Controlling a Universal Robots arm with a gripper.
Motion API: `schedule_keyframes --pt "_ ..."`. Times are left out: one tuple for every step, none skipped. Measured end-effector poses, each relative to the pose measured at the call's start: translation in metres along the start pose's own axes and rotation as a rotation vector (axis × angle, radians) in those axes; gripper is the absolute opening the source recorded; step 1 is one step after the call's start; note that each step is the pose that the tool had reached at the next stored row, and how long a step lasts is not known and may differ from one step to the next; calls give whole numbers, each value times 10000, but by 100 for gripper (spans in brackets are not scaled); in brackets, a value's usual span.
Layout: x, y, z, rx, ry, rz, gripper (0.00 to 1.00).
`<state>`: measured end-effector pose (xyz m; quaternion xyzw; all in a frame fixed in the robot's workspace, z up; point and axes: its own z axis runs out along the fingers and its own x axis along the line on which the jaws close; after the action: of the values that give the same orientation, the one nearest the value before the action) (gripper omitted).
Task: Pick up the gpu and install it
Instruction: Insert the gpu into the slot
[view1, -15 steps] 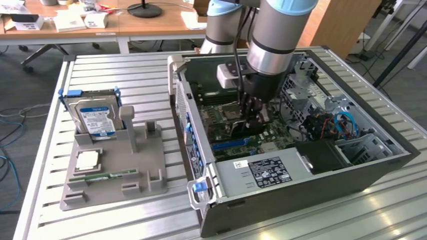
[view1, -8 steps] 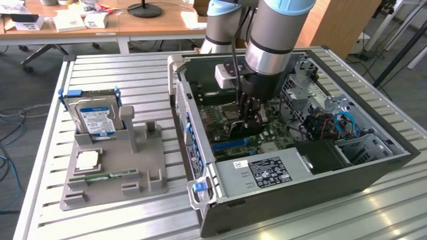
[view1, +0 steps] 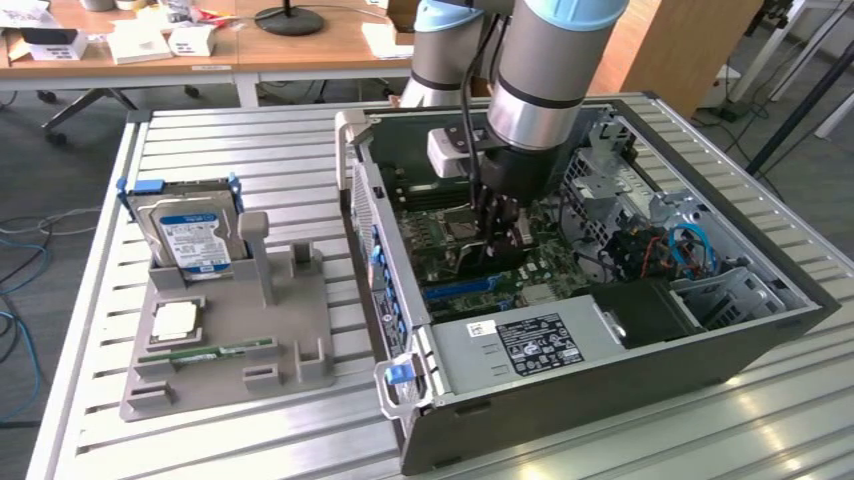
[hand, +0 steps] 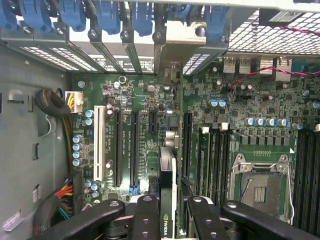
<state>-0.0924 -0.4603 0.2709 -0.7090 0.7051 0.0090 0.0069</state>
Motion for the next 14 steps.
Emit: schedule_keyframes --pt "0 0 0 0 0 0 26" --pt "0 1 0 0 0 1 26" --pt "0 2 0 0 0 2 26" --pt "0 3 0 0 0 2 26" --pt "0 5 0 0 0 3 26" --pt "0 9 0 0 0 4 26" --pt "0 11 0 0 -1 3 26" --pt "0 13 1 0 0 2 26" --pt "0 15 2 0 0 1 26" --pt "1 16 8 0 -1 0 26" --pt "1 17 13 0 0 1 26" --pt "1 18 19 -1 1 1 26" --pt "1 20 26 -1 0 0 26" --pt "1 21 32 0 0 0 26"
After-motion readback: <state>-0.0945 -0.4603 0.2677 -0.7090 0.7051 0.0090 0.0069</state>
